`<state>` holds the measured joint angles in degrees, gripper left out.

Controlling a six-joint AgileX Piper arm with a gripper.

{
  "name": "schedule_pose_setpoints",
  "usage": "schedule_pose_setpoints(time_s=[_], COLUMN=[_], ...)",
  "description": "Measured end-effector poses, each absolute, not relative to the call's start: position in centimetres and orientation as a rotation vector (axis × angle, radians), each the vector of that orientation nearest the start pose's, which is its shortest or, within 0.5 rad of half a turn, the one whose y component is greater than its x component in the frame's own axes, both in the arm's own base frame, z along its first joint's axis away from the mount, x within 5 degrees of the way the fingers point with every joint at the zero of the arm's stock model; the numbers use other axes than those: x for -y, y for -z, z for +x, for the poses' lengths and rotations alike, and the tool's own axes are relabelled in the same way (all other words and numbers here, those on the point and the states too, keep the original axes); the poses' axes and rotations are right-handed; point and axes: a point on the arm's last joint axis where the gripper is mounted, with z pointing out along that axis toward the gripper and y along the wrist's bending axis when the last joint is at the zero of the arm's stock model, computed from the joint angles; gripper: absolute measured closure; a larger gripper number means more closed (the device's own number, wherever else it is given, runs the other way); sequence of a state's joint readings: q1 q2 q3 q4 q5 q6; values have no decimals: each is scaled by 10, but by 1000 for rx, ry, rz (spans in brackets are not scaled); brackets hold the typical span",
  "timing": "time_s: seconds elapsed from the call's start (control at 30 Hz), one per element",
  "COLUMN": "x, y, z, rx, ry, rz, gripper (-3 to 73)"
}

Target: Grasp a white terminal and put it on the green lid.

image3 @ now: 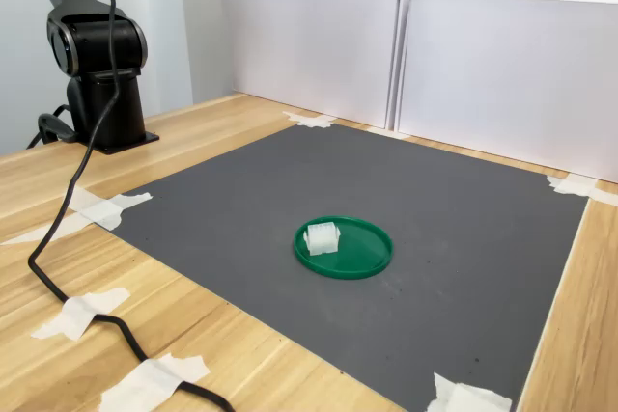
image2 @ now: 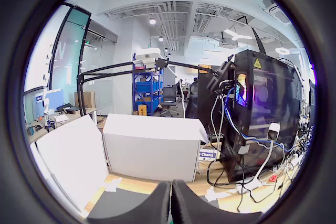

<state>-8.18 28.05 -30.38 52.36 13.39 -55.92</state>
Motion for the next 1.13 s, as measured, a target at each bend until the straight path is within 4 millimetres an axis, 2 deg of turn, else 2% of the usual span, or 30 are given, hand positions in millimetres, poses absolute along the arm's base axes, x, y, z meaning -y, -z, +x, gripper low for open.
schedule_pose_setpoints(time_s=[0.27, 0.37, 0.6, 0.83, 1.13], x=[-5, -6, -8, -8, -8], y=[-276, -260, -246, -227, -225], z=[72, 64, 51, 52, 52], rx=[-1584, -1572, -1500, -1529, -1535], ry=[49, 54, 66, 62, 63], rz=[-87, -90, -94, -92, -93], gripper=[711, 711, 711, 711, 711])
